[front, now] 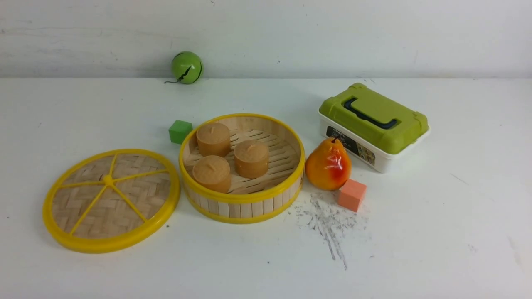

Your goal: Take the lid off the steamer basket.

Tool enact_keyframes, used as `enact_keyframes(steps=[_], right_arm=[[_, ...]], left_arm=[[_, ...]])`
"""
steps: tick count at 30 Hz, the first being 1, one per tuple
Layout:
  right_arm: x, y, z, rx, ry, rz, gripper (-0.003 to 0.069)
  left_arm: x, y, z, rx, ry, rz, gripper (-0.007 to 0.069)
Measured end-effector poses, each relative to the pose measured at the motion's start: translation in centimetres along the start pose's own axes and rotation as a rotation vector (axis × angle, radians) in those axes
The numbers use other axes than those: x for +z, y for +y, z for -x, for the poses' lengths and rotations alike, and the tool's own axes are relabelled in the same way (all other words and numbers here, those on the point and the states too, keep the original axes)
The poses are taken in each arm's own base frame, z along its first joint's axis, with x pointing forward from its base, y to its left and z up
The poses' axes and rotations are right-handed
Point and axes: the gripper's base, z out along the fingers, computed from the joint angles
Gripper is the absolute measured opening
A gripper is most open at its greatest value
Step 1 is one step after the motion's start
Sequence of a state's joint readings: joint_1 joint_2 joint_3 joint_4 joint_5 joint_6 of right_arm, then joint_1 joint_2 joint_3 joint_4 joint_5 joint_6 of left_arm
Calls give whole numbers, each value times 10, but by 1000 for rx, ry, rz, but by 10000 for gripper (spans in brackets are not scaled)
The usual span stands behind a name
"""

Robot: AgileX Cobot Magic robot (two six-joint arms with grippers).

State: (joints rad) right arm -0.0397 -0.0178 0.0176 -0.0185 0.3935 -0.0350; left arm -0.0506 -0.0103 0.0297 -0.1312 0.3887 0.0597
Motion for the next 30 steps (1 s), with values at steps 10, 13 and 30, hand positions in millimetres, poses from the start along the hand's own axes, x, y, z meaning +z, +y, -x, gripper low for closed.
enact_keyframes(steps=[10, 13, 30], right_arm=[[0, 0, 0, 0, 0, 0, 240], [0, 0, 0, 0, 0, 0, 240], [0, 0, 0, 0, 0, 0, 240]], left_arm=[[0, 0, 0, 0, 0, 0, 10], [0, 0, 0, 0, 0, 0, 13], [0, 0, 0, 0, 0, 0, 30]])
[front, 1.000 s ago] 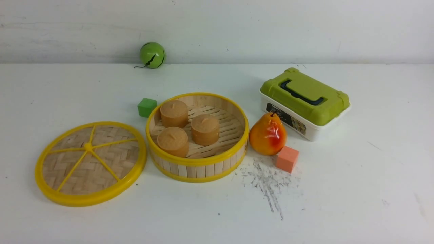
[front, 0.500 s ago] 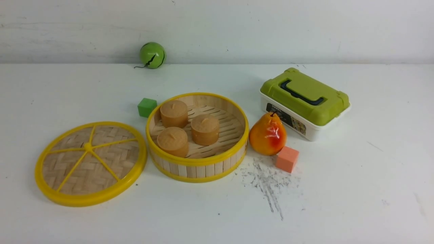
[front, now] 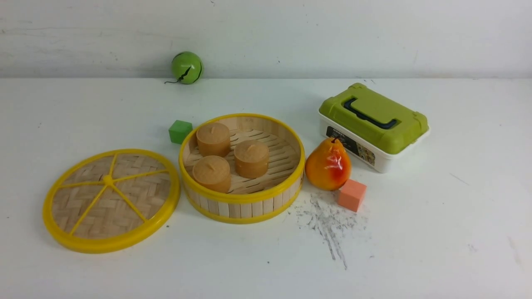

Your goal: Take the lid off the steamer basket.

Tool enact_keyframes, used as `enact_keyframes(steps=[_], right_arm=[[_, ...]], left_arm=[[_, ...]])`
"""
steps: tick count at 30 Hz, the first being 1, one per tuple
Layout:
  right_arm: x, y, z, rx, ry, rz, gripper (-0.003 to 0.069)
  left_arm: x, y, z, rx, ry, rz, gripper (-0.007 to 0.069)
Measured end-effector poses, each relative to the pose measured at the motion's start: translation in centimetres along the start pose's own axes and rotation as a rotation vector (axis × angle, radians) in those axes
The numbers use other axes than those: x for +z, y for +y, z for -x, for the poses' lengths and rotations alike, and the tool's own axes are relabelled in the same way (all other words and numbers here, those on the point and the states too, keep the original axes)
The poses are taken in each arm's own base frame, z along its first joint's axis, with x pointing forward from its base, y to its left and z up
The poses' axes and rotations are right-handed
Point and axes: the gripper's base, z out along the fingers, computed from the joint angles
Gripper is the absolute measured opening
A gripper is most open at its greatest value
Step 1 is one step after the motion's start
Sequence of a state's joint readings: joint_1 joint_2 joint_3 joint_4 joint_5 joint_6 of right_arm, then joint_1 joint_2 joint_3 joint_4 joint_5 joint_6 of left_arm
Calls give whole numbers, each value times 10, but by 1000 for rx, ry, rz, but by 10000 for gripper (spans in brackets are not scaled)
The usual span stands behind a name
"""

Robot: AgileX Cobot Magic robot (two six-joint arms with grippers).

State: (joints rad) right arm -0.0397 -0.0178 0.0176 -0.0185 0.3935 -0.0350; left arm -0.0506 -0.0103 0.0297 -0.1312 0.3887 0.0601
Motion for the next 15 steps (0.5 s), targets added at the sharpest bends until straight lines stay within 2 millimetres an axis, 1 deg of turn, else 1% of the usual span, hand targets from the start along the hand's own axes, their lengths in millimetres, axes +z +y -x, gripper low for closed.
enact_keyframes(steps=[15], right_arm=[[0, 0, 0, 0, 0, 0, 240]], left_arm=[[0, 0, 0, 0, 0, 0, 48]])
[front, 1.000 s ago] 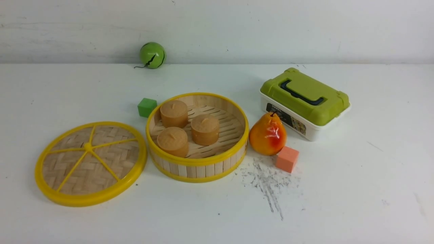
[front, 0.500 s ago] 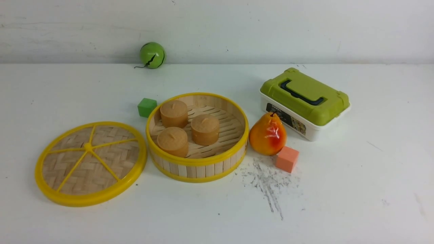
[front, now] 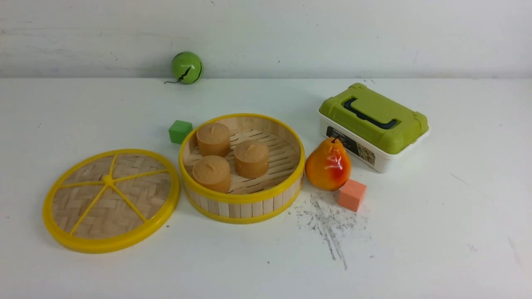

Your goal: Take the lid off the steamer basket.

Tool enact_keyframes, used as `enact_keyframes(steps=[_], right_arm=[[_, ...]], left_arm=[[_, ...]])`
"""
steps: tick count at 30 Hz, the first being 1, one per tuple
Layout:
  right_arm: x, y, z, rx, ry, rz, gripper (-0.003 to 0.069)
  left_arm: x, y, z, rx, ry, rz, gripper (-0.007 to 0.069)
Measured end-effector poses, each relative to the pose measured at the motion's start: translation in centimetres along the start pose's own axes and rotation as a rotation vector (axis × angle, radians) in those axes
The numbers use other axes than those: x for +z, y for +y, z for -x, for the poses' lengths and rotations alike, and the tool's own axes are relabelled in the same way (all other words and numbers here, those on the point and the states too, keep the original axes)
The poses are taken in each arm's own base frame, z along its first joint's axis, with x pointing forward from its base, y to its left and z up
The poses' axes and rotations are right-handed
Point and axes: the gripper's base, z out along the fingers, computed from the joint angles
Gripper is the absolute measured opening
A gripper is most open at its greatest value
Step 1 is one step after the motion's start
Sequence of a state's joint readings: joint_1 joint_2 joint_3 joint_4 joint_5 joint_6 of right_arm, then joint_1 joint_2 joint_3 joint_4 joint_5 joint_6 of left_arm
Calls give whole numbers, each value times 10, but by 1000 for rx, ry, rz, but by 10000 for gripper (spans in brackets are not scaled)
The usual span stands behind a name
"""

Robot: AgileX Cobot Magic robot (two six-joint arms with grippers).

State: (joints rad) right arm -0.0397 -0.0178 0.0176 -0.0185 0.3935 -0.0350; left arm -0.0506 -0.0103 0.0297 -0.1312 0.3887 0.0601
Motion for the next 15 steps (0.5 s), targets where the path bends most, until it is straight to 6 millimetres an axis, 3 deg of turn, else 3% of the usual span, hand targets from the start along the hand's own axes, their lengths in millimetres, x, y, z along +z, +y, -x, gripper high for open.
enact_keyframes(steps=[15], right_arm=[[0, 0, 0, 0, 0, 0, 240]], left_arm=[[0, 0, 0, 0, 0, 0, 62]])
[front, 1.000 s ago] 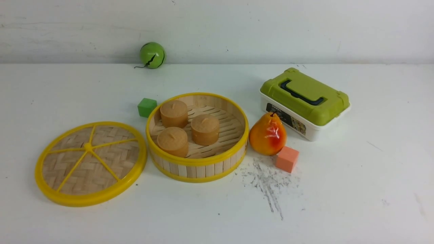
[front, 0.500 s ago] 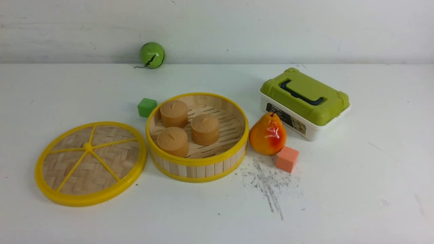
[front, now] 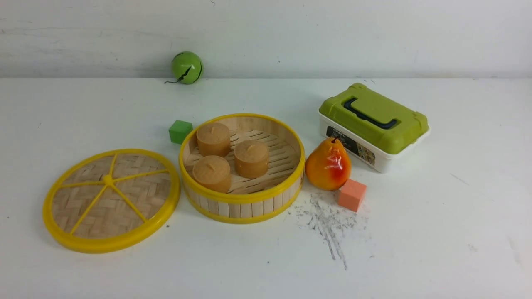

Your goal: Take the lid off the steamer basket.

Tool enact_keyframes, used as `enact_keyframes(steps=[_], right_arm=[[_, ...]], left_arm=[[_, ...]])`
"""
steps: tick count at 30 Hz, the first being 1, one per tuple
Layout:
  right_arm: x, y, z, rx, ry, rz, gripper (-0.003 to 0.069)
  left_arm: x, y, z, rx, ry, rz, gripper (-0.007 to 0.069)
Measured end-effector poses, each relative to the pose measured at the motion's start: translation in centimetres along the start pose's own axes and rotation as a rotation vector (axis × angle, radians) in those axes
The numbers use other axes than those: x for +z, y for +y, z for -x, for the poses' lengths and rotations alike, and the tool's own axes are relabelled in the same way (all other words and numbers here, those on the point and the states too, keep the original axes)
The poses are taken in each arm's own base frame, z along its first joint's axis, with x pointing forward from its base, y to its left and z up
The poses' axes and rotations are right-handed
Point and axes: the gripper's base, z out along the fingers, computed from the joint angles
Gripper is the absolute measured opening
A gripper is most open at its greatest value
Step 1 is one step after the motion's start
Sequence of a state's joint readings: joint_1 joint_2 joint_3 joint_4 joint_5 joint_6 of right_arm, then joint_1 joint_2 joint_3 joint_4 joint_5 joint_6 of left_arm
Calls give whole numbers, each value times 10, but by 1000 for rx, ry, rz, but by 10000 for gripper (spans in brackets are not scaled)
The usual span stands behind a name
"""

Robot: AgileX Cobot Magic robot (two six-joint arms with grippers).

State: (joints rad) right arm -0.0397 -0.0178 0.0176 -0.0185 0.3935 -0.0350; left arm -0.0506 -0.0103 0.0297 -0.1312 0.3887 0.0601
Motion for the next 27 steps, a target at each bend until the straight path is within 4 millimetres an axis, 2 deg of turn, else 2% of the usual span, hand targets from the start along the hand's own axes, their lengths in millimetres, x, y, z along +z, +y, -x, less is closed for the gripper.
enact_keyframes(steps=[27], right_arm=[[0, 0, 0, 0, 0, 0, 240]], left_arm=[[0, 0, 0, 0, 1, 0, 76]])
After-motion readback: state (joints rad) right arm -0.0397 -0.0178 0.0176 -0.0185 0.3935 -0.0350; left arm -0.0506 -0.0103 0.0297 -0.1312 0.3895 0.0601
